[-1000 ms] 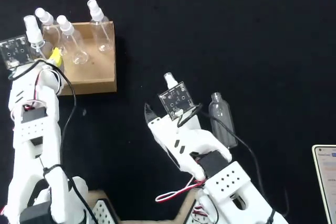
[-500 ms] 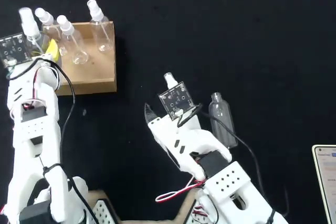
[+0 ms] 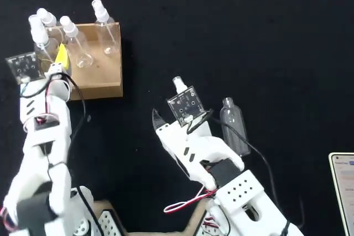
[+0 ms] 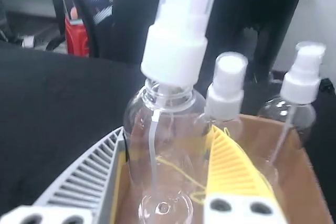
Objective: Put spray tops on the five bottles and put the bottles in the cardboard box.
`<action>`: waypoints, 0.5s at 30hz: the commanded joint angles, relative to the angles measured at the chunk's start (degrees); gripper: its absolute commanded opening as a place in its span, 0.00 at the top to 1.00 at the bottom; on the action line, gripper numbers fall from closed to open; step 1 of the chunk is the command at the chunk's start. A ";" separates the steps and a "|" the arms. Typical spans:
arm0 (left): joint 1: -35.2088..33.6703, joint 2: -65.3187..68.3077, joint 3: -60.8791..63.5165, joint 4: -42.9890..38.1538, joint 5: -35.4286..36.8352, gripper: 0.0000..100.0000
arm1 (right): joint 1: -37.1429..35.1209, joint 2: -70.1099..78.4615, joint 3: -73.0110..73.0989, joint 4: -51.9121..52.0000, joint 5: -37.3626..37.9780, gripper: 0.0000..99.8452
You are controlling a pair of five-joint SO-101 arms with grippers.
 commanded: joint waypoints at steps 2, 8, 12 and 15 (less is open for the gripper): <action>-2.68 7.65 -9.54 -1.41 0.62 0.88 | -0.44 -1.01 -0.40 -2.11 0.09 0.87; -3.12 8.79 -9.71 -1.41 0.62 0.88 | -0.44 -1.01 -0.40 -2.20 0.09 0.87; -2.68 8.88 -9.71 -1.41 0.62 0.88 | -0.44 -1.01 -0.40 -2.20 0.09 0.87; -2.33 8.97 -9.71 -1.41 0.70 0.88 | -0.44 -1.01 -0.40 -2.11 0.09 0.87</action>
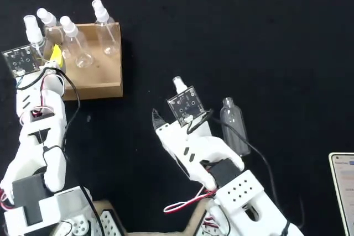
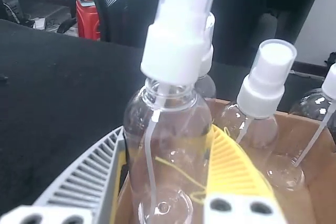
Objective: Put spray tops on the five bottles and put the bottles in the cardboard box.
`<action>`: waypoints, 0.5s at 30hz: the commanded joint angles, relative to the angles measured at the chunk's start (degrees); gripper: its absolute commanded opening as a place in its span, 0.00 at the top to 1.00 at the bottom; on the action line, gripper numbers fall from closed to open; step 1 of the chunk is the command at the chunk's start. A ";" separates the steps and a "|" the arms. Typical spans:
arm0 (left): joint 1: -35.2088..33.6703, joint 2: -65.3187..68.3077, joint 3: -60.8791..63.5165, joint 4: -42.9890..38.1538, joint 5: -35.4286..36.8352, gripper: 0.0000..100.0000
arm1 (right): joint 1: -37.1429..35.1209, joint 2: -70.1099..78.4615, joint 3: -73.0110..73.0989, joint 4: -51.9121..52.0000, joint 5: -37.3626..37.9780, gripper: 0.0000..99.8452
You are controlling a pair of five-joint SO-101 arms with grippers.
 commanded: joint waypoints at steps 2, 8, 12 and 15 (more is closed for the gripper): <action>-0.04 -0.18 -3.74 -1.41 0.70 0.88 | -0.44 -1.01 -0.40 -1.93 0.09 0.87; -0.66 1.58 -4.00 -1.49 0.70 0.88 | -0.44 -1.01 -0.40 -1.93 0.09 0.87; -0.92 5.36 -3.74 -7.65 0.35 0.88 | -0.44 -1.01 -0.40 -1.93 0.18 0.87; -1.01 8.79 -0.84 -18.29 0.26 0.88 | -0.44 -1.01 -0.40 -1.93 0.18 0.87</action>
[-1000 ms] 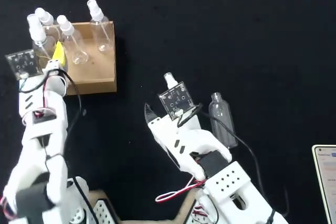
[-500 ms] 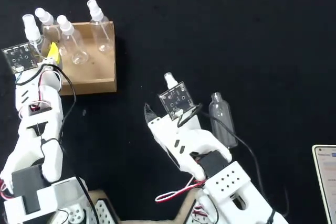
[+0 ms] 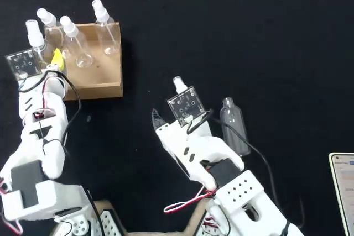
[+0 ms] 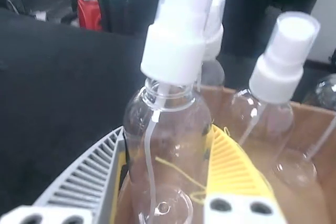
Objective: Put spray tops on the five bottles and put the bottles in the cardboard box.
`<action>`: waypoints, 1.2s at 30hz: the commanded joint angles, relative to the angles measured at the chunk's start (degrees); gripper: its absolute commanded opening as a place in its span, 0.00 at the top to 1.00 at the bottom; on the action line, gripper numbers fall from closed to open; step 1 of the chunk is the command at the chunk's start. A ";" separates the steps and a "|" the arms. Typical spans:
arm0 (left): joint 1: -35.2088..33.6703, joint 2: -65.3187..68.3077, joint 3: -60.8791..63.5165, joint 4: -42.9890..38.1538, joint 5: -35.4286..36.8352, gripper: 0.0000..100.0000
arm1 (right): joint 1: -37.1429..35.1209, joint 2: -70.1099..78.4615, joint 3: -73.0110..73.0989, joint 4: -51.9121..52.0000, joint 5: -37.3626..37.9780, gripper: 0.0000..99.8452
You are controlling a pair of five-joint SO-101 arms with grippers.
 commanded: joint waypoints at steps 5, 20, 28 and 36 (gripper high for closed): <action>-0.57 6.15 2.68 -21.98 0.26 0.88 | -0.44 -1.01 -0.40 -1.93 0.18 0.87; -0.75 6.59 -5.85 -2.29 0.53 0.88 | -0.44 -1.01 -0.40 -1.93 0.18 0.87; -0.75 6.59 -1.71 -2.73 0.44 0.88 | -0.44 -1.01 -0.40 -1.93 0.18 0.87; -0.75 6.59 -1.89 -2.73 0.53 0.88 | -0.44 -1.01 -0.40 -1.93 0.18 0.87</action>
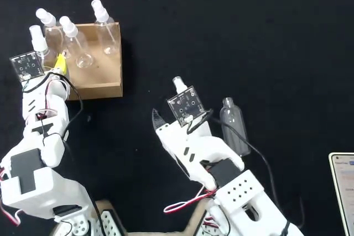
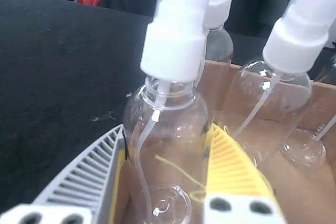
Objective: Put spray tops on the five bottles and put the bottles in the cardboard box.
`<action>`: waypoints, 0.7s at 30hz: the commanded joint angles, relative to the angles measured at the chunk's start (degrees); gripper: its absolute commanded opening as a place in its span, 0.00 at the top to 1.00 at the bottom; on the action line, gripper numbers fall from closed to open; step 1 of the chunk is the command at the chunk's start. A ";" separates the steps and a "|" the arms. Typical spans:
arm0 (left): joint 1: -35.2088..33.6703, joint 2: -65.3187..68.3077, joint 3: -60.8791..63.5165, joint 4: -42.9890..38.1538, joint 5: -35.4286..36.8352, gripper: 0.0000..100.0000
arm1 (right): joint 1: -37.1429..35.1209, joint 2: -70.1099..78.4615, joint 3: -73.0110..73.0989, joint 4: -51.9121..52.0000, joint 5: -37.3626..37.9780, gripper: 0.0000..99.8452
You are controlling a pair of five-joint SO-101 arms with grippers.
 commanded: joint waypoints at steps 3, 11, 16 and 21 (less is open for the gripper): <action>-0.66 -0.44 -0.66 -0.70 0.62 0.88 | -0.44 -1.01 -0.40 -1.93 0.18 0.87; -0.66 -0.44 -0.40 -0.70 0.70 0.75 | -0.35 -1.01 -0.40 -1.93 0.18 0.87; -0.66 -0.44 -0.31 -0.70 0.70 0.63 | -0.35 -1.01 -0.40 -1.93 0.18 0.87; -0.75 -0.44 -0.31 -0.70 0.62 0.66 | -0.35 -1.01 -0.40 -1.93 0.18 0.87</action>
